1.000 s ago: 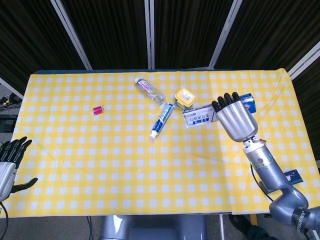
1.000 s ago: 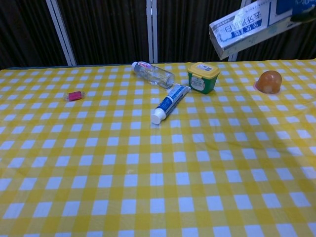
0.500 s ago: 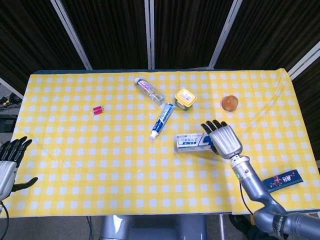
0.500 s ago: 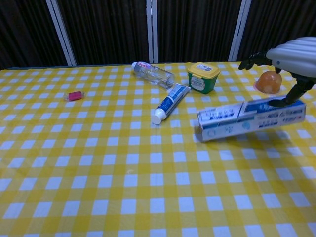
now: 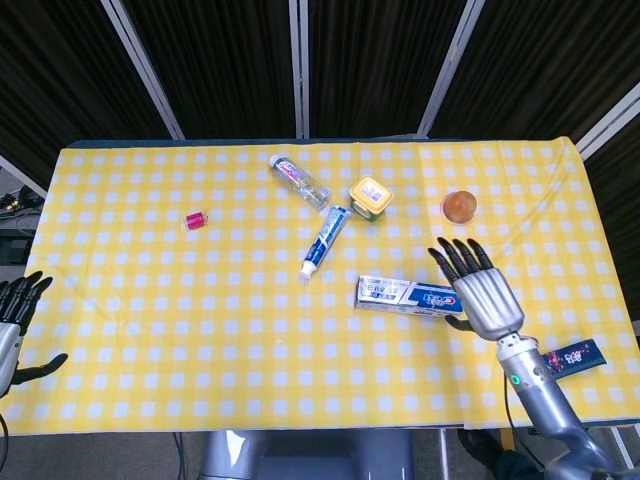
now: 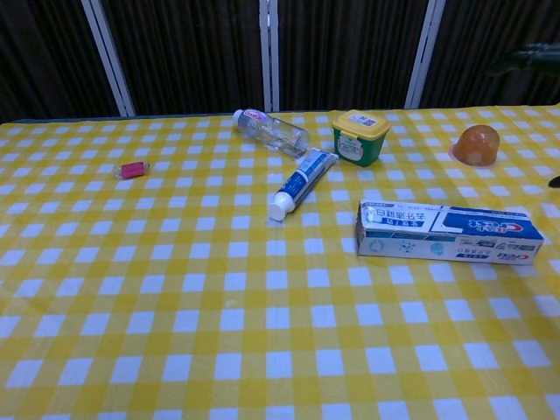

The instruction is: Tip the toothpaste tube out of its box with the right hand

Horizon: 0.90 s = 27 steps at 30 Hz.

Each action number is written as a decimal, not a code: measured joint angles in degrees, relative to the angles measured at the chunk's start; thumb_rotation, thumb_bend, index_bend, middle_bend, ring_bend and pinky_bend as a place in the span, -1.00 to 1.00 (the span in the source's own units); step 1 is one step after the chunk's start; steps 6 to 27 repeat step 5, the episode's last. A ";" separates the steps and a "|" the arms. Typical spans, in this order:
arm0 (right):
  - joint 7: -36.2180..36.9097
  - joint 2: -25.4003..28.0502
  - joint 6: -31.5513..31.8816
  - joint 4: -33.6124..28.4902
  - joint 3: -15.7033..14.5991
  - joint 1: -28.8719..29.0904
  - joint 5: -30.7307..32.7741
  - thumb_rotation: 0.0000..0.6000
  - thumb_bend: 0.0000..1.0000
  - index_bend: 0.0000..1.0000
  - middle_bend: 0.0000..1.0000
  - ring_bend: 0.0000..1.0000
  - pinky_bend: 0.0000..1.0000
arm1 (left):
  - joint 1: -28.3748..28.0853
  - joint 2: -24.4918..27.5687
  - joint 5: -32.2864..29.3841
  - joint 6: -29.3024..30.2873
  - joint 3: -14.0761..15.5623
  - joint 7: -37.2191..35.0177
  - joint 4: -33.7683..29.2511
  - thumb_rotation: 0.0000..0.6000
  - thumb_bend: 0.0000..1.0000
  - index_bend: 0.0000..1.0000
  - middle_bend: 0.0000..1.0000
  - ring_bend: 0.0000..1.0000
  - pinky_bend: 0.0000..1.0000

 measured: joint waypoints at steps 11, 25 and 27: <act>6.37 3.00 13.15 5.14 -3.40 -7.59 -10.31 1.00 -1.00 -1.00 -1.00 -1.00 -1.00 | 0.40 -0.30 1.51 0.82 0.41 0.88 -0.15 1.00 -1.00 -1.00 -1.00 -1.00 -1.00; 6.37 3.00 13.15 5.14 -3.40 -7.59 -10.31 1.00 -1.00 -1.00 -1.00 -1.00 -1.00 | 0.40 -0.30 1.51 0.82 0.41 0.88 -0.15 1.00 -1.00 -1.00 -1.00 -1.00 -1.00; 6.37 3.00 13.15 5.14 -3.40 -7.59 -10.31 1.00 -1.00 -1.00 -1.00 -1.00 -1.00 | 0.40 -0.30 1.51 0.82 0.41 0.88 -0.15 1.00 -1.00 -1.00 -1.00 -1.00 -1.00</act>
